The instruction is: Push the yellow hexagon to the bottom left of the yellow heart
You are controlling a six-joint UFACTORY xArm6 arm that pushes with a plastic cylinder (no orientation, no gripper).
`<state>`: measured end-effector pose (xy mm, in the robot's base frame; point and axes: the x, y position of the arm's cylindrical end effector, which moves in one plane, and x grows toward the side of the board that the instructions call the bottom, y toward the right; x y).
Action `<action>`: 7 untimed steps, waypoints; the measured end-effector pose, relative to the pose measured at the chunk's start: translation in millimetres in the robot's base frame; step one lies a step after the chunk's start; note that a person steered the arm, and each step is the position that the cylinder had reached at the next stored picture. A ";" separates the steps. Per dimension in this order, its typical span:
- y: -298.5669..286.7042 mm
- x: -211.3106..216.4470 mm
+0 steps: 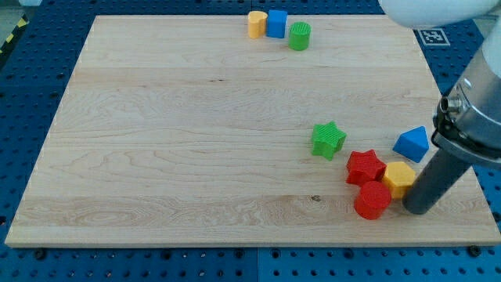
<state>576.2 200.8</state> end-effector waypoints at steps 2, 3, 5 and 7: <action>-5.7 -50.0; -15.9 -79.5; -42.1 -91.5; -71.0 -105.6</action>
<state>470.6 129.9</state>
